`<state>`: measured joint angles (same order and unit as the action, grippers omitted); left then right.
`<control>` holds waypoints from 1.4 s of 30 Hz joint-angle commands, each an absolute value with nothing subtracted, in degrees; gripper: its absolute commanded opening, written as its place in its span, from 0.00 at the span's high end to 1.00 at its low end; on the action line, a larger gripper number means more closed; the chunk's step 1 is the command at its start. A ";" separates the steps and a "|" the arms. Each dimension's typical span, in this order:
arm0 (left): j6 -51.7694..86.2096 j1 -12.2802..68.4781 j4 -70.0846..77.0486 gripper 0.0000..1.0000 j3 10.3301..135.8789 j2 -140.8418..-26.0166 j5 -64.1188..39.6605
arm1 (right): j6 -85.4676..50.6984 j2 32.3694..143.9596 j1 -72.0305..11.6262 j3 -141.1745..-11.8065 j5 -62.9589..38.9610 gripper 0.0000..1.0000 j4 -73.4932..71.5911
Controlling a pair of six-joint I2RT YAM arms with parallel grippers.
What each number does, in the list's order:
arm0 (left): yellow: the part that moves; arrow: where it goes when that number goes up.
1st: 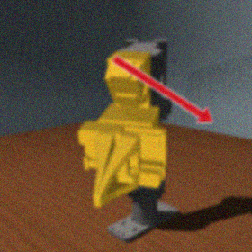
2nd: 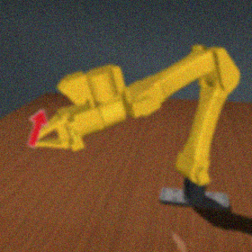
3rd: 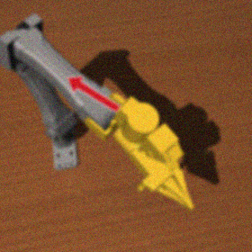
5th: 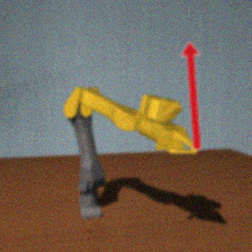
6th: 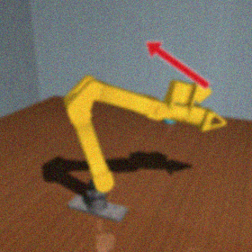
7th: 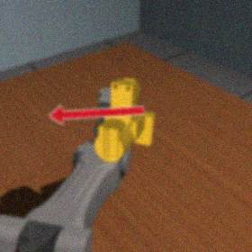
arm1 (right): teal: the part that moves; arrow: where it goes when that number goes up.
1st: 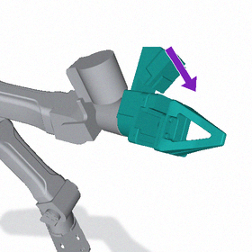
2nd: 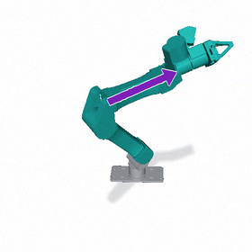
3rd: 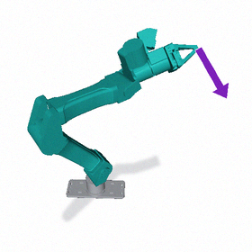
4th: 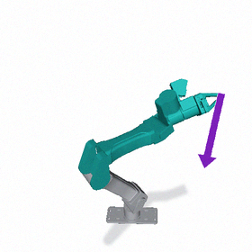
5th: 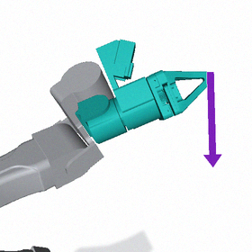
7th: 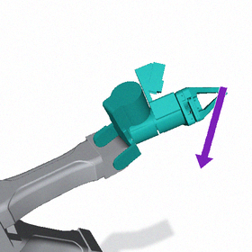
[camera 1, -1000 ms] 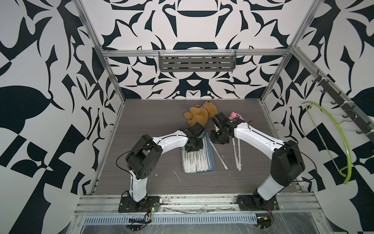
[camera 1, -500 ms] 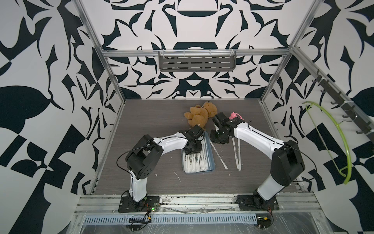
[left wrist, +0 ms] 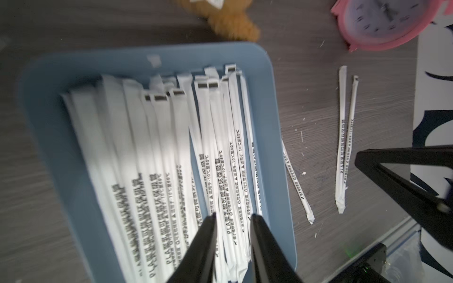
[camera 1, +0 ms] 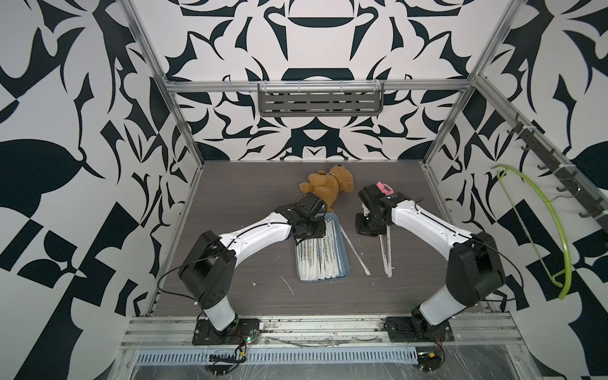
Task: Put the straws into the storage box
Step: Place the straw in the storage box, then pick up the straw from the center of the board.
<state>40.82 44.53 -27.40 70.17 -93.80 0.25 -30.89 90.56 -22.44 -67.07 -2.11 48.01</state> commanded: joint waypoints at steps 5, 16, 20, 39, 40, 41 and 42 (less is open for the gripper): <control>32.38 38.15 -32.14 0.43 61.08 -80.40 18.98 | -25.85 90.67 -19.52 -64.62 4.34 0.74 52.91; 36.57 30.06 -24.93 0.16 47.61 -67.51 18.03 | -25.52 97.11 -17.90 -63.25 9.26 0.72 49.07; 36.63 30.10 -24.46 0.17 47.15 -68.23 15.94 | -25.49 98.89 -15.87 -62.17 8.66 0.72 46.96; 38.49 30.14 -20.68 0.22 46.94 -72.15 9.58 | -24.80 100.43 -14.62 -60.52 4.31 0.91 43.68; 38.57 30.15 -20.56 0.23 46.93 -72.31 9.45 | -24.81 99.88 -15.03 -60.79 4.31 0.91 44.23; 38.58 30.15 -20.43 0.23 46.96 -72.42 9.24 | -24.85 99.23 -15.51 -61.12 4.27 0.91 44.99; 38.66 30.15 -20.30 0.23 46.93 -72.60 9.07 | -24.84 98.42 -16.21 -61.62 4.30 0.91 45.78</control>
